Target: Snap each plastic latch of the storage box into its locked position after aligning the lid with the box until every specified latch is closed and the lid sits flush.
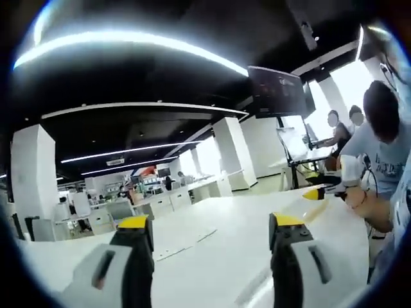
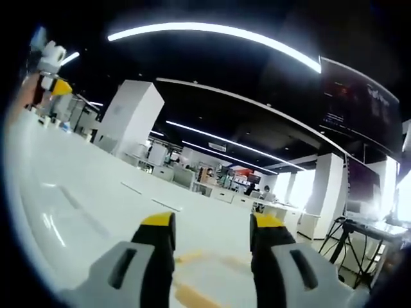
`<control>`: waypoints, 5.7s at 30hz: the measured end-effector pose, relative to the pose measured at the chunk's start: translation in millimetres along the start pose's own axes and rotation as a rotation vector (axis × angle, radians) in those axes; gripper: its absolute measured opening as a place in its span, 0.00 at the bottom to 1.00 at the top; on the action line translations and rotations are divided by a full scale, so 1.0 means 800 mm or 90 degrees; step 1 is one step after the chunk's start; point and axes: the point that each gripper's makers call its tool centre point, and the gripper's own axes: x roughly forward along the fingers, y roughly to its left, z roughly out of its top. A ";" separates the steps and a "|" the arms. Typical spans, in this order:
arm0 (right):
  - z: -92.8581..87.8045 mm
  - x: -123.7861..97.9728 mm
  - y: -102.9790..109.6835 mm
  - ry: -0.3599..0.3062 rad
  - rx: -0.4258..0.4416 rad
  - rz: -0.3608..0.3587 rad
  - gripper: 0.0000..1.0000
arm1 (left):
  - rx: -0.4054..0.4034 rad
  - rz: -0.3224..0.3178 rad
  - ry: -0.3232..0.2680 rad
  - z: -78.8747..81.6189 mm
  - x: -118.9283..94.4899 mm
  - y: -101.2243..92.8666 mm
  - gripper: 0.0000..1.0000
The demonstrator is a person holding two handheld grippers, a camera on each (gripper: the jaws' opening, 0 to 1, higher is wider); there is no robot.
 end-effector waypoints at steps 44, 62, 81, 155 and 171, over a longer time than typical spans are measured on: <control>-0.018 0.003 -0.024 0.033 -0.012 -0.069 0.46 | 0.141 -0.405 0.212 -0.061 0.232 -0.198 0.72; -0.024 -0.001 -0.037 0.033 0.009 -0.090 0.44 | 0.235 -0.504 0.286 -0.118 0.311 -0.248 0.73; -0.028 0.003 -0.032 0.046 0.014 -0.079 0.43 | 0.303 -0.650 0.391 -0.211 0.333 -0.276 0.71; -0.086 0.039 -0.070 0.295 -0.182 0.375 0.22 | 0.201 -0.666 0.538 -0.252 0.271 -0.276 0.38; -0.198 -0.009 -0.119 0.543 -0.195 0.471 0.00 | 0.188 -0.669 0.544 -0.254 0.268 -0.274 0.38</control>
